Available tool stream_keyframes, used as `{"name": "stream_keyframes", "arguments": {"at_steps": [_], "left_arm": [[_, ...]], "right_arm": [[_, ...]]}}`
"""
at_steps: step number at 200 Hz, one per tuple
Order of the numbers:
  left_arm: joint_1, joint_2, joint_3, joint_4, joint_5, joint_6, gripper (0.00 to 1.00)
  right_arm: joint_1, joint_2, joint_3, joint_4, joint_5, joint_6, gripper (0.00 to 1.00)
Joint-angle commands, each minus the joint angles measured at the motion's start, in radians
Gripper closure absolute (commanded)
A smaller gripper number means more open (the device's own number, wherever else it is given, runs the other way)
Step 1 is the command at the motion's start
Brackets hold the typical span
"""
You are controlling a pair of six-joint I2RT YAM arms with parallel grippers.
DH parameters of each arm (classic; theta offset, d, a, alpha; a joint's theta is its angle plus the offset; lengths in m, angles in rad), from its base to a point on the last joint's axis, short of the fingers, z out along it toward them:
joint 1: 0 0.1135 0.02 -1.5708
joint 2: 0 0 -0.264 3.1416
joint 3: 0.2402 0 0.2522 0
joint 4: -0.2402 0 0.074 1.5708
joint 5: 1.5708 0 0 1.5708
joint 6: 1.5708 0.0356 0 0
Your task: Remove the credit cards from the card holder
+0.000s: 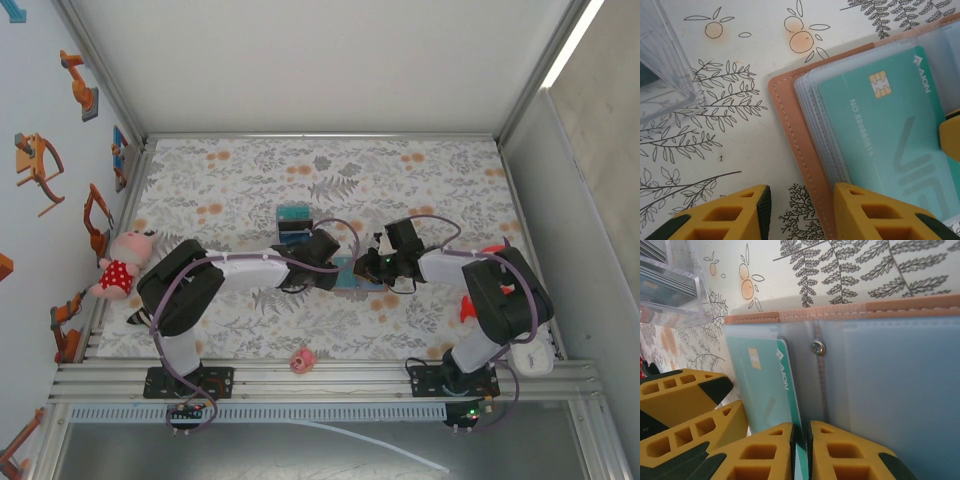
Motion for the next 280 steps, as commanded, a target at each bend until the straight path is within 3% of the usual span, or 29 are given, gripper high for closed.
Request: {"name": "stream_keyframes", "arguments": {"at_steps": [1, 89, 179, 280], "left_arm": [[-0.005, 0.023, 0.021, -0.046, 0.015, 0.021, 0.62], [-0.005, 0.022, 0.019, -0.059, 0.007, 0.016, 0.61], [-0.005, 0.018, 0.014, -0.059, -0.003, 0.014, 0.63], [-0.005, -0.042, 0.013, -0.051, -0.010, 0.016, 0.61]], "right_arm": [[0.007, 0.019, -0.018, 0.040, -0.027, 0.021, 0.86], [0.007, -0.004, -0.023, 0.039, -0.020, 0.008, 1.00], [0.002, -0.017, 0.066, -0.176, 0.085, -0.112, 1.00], [0.002, -0.051, 0.107, -0.271, 0.139, -0.155, 1.00]]}}
